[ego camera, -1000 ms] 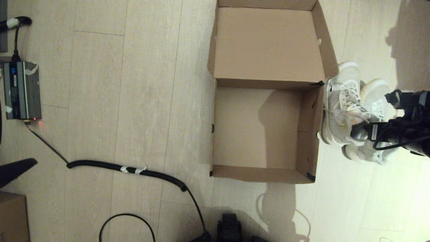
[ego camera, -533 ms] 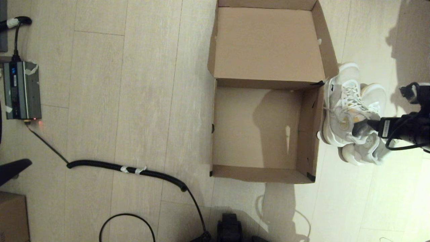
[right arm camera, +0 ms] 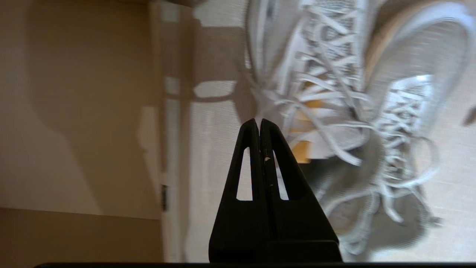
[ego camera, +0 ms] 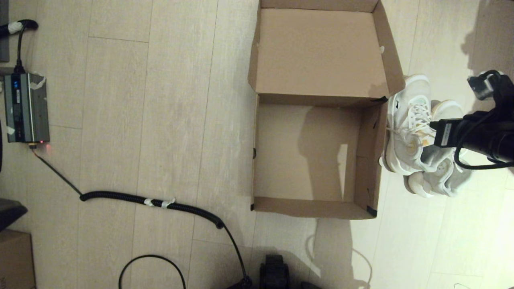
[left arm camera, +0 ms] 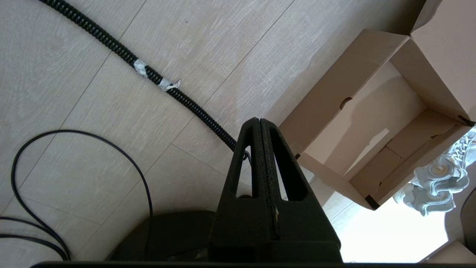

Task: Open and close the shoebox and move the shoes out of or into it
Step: Put the shoes into the shoe box

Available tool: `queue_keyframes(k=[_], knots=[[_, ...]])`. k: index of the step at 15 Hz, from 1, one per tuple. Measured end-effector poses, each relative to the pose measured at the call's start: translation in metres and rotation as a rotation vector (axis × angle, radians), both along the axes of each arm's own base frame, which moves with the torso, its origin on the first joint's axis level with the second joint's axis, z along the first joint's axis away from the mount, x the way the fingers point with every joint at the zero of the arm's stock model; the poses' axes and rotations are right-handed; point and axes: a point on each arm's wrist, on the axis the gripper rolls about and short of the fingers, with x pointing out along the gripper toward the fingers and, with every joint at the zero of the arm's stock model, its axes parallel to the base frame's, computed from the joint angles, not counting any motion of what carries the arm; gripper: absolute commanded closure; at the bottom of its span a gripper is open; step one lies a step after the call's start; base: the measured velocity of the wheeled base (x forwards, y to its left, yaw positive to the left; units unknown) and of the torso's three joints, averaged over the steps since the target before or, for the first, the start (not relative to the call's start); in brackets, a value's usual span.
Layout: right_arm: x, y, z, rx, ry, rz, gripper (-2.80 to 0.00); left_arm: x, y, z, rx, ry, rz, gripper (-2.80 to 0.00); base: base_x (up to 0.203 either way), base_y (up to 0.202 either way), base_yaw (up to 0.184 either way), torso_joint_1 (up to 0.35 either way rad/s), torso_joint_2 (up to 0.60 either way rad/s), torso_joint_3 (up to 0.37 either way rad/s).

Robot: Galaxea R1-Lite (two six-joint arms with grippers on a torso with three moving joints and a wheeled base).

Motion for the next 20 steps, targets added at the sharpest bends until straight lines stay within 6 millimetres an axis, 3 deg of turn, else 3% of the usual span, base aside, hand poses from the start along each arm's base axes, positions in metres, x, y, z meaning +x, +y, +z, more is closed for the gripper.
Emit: queue_keyframes(k=[3,7,11,15,20], knots=[[0.016,0.009,0.000,0.059,-0.001,0.023,0.00,-0.003,-0.001,-0.001,0.003,-0.006,0.000,0.00,0.000,0.000,0.000,0.000,0.00,0.000],[0.059,0.011,0.007,0.093,-0.046,-0.002,0.00,0.003,0.001,-0.005,-0.005,0.014,-0.004,0.00,0.000,0.000,0.000,0.000,0.00,0.000],[0.086,0.030,-0.007,0.129,-0.022,0.030,0.00,0.009,0.003,-0.007,-0.014,0.038,-0.007,0.00,0.000,0.000,0.000,0.000,0.00,0.000],[0.097,0.053,-0.016,0.144,-0.076,0.077,0.00,0.009,0.003,-0.005,-0.014,0.036,-0.006,0.00,0.000,0.000,0.000,0.000,0.00,0.000],[0.082,0.083,-0.039,0.124,0.006,0.106,0.00,0.009,0.003,-0.004,-0.013,0.032,-0.007,0.00,0.000,0.000,0.000,0.000,0.00,0.000]])
